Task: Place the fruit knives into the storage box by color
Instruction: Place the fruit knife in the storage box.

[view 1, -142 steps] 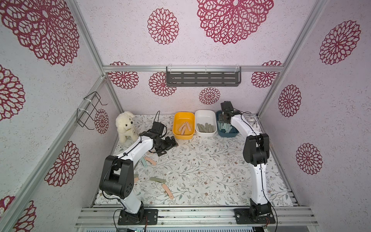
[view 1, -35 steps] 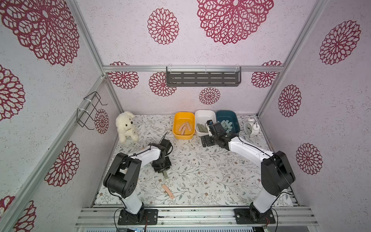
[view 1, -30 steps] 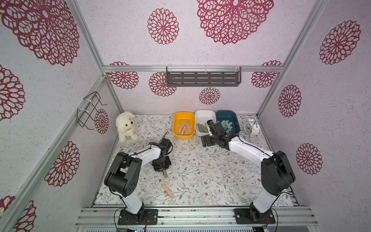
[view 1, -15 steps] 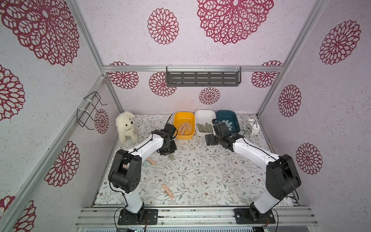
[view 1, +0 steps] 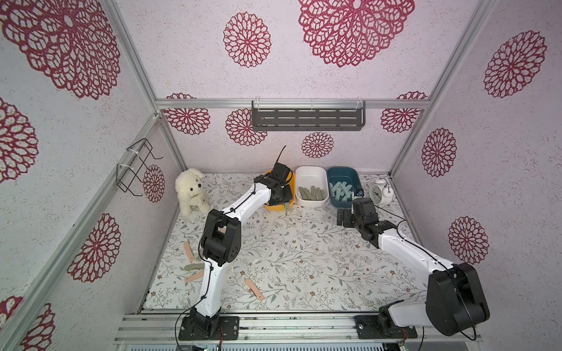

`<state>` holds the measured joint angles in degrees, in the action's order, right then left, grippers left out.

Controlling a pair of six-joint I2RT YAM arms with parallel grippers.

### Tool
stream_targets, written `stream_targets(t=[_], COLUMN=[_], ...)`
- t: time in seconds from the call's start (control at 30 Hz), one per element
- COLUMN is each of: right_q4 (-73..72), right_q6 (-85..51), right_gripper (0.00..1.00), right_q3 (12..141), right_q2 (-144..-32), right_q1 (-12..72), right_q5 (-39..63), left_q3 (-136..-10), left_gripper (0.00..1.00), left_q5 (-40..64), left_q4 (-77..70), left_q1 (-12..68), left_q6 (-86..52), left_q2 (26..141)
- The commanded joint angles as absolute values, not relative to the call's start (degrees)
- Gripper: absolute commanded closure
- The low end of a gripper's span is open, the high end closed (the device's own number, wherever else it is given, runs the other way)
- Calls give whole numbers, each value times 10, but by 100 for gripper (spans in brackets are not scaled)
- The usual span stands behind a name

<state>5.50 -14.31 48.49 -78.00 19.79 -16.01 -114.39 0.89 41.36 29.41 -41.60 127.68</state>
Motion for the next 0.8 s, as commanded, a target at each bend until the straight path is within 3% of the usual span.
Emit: stream_targets(t=[0.0, 0.33, 0.53, 0.77], right_q4=[25, 32, 31, 25], right_q6=[-159, -166, -170, -170], right_gripper=[1, 1, 1, 1], right_q3=[475, 456, 450, 450], right_q2=[-769, -741, -738, -746], right_q1=[193, 186, 185, 183], right_q5=[-141, -114, -108, -101], left_q3=[-1197, -1317, -1432, -1422], left_gripper=[91, 89, 87, 86], left_q5=[-2, -50, -66, -72], left_q4=[337, 255, 300, 317], left_q1=[320, 352, 356, 358], left_q6=[-409, -377, -361, -351], left_q2=[1310, 1415, 1501, 1515])
